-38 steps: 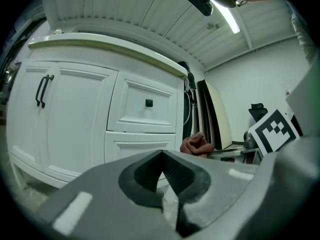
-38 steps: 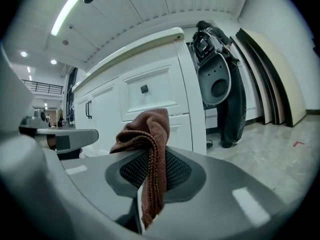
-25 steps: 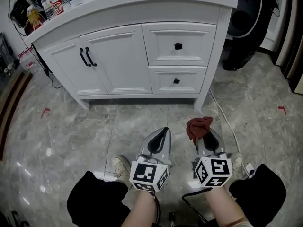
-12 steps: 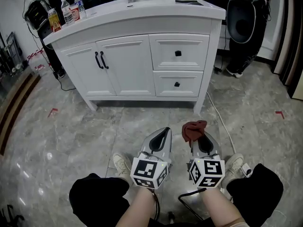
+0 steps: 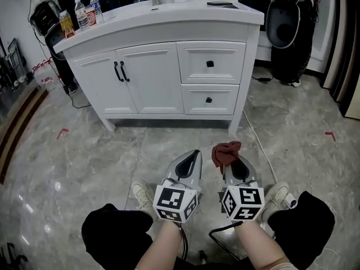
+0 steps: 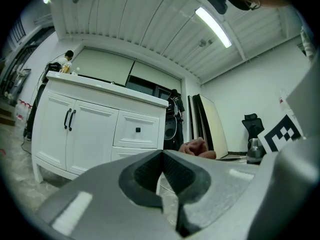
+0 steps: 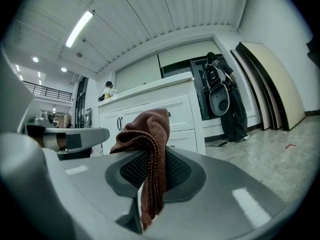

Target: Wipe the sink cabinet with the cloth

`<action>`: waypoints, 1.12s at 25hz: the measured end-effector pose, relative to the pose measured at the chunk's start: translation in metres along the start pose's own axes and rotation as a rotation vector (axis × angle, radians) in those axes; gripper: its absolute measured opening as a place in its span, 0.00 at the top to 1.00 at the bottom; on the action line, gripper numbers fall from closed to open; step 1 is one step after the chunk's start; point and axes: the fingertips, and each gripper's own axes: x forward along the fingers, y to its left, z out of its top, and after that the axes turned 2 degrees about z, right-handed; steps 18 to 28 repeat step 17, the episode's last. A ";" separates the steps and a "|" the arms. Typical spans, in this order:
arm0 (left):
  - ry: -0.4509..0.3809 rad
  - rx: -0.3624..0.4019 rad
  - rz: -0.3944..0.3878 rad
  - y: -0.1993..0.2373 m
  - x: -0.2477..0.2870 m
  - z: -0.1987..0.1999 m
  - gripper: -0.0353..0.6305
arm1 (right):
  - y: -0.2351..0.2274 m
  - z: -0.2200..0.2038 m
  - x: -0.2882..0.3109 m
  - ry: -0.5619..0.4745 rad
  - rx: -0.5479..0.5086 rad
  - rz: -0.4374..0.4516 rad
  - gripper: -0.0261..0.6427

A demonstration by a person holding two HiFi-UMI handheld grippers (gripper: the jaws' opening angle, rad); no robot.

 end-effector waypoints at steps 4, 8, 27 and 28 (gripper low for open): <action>-0.004 -0.007 0.002 0.002 0.001 0.001 0.95 | -0.001 0.005 0.000 -0.013 0.008 0.003 0.83; 0.007 -0.010 -0.007 0.000 0.004 -0.005 0.95 | -0.002 0.004 0.002 -0.012 0.012 -0.001 0.83; 0.021 -0.010 -0.014 -0.001 0.008 -0.012 0.95 | -0.002 -0.001 0.008 0.002 -0.004 0.026 0.83; 0.021 -0.010 -0.014 -0.001 0.008 -0.012 0.95 | -0.002 -0.001 0.008 0.002 -0.004 0.026 0.83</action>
